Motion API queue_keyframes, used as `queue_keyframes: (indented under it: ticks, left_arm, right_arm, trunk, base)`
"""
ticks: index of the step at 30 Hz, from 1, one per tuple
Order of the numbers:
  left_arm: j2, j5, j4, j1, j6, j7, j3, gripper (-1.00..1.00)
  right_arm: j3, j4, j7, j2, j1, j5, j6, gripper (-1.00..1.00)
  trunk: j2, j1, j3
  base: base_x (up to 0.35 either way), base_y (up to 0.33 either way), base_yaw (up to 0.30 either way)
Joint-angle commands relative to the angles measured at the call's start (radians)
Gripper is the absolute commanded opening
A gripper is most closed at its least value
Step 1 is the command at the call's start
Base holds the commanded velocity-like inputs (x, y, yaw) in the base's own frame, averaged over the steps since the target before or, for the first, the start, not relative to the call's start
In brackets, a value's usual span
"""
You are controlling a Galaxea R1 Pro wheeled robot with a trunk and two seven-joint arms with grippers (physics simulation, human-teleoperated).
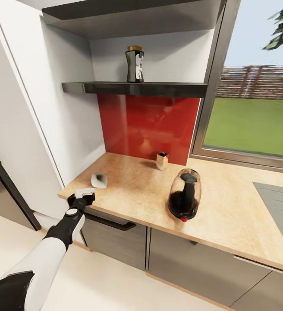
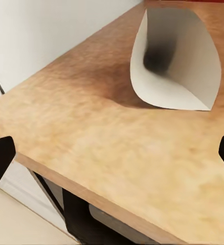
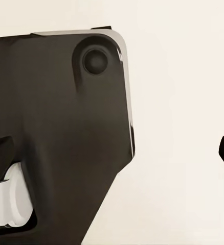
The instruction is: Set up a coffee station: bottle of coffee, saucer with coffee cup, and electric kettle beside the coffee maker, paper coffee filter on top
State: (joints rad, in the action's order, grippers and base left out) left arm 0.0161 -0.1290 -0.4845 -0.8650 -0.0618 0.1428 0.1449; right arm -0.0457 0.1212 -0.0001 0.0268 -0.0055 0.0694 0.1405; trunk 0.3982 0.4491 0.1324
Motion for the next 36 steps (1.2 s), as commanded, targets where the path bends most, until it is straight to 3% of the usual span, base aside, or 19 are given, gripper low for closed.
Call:
queue_keyframes:
  ticks: [1, 36]
  left_arm:
    - [0.0, -0.01, 0.001, -0.001, -0.003, 0.001, 0.004, 1.0]
    - [0.003, -0.013, 0.011, 0.001, -0.003, 0.003, 0.005, 1.0]
  right_arm:
    - [-0.004, -0.001, 0.002, 0.0, -0.001, 0.007, 0.004, 1.0]
    - [-0.003, -0.003, -0.001, 0.007, -0.001, 0.004, 0.002, 1.0]
  trunk:
    - [0.002, 0.001, 0.002]
    - [0.002, 0.001, 0.002]
  base:
    - [0.247, 0.069, 0.0]
    - [0.145, 0.03, 0.0]
